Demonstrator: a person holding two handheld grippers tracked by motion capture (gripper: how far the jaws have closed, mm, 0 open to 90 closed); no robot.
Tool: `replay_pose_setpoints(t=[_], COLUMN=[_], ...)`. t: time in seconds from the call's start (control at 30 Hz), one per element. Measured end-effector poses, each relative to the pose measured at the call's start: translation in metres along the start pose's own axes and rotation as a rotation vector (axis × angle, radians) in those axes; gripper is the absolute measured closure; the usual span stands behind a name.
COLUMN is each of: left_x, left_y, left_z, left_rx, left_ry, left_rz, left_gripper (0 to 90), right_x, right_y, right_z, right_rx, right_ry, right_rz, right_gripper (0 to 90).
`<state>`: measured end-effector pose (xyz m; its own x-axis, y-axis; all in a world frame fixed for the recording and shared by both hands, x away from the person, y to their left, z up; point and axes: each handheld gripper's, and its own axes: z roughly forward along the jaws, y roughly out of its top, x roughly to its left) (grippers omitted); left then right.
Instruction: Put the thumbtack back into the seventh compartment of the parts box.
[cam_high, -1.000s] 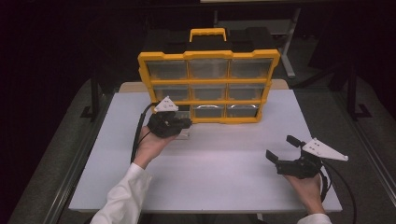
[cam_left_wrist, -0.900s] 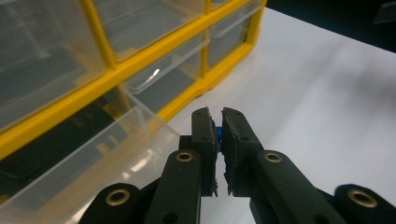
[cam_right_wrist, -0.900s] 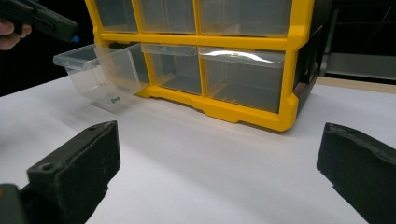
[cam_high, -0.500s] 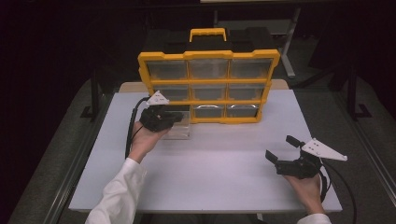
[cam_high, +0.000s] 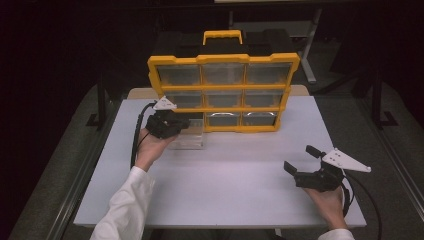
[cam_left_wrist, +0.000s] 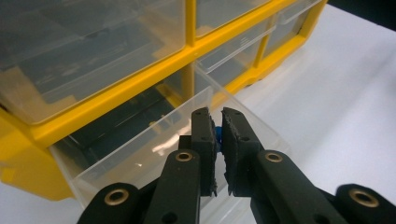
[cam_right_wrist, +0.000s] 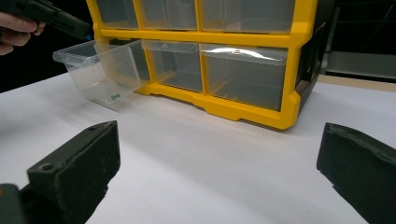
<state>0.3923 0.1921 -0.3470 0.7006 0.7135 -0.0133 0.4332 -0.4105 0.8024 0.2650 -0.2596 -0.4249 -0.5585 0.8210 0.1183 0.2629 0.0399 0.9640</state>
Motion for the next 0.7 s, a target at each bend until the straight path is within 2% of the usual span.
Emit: replay_pose_setpoints(t=[0.1,0.17,0.23,0.27,0.33,0.47,0.57,0.6,0.63,0.7], left_x=[0.001,0.001,0.001,0.000,-0.002,-0.005,-0.009,-0.009,-0.009,-0.011], left_y=[-0.001,-0.002,-0.002,-0.002,-0.002,-0.003,-0.004,-0.005,-0.006,-0.008], left_z=[0.003,0.004,0.005,0.004,0.003,0.001,0.001,0.000,0.000,-0.001], left_rx=[0.007,0.004,-0.004,-0.003,-0.007,-0.026,-0.022,-0.020,-0.027,-0.031], left_ry=[0.023,0.028,0.010,0.007,0.021,0.018,0.040,0.024,0.004,0.006], left_rz=[-0.009,-0.020,-0.032,-0.032,-0.026,-0.030,-0.027,-0.024,-0.024,-0.025], left_gripper=[81.6,75.4,61.9,52.2,42.2,22.4,6.1,0.0,0.0,0.0], right_x=[0.000,0.000,0.000,0.000,0.000,0.000,0.000,0.000,0.000,0.000], right_y=[0.000,0.000,0.000,0.000,0.000,0.000,0.000,0.000,0.000,0.000], right_z=[0.000,0.000,0.000,0.000,-0.001,-0.001,0.000,0.000,-0.001,-0.001], right_rx=[0.001,0.001,0.001,-0.001,-0.004,-0.004,-0.003,-0.003,-0.004,-0.006], right_ry=[0.000,0.000,0.000,0.001,0.002,0.001,0.001,0.000,-0.001,-0.001], right_rz=[-0.001,0.000,-0.001,-0.004,-0.001,-0.003,-0.003,-0.003,-0.002,-0.002], right_gripper=[0.0,0.0,0.0,0.0,0.0,0.0,0.0,0.0,0.0,0.0])
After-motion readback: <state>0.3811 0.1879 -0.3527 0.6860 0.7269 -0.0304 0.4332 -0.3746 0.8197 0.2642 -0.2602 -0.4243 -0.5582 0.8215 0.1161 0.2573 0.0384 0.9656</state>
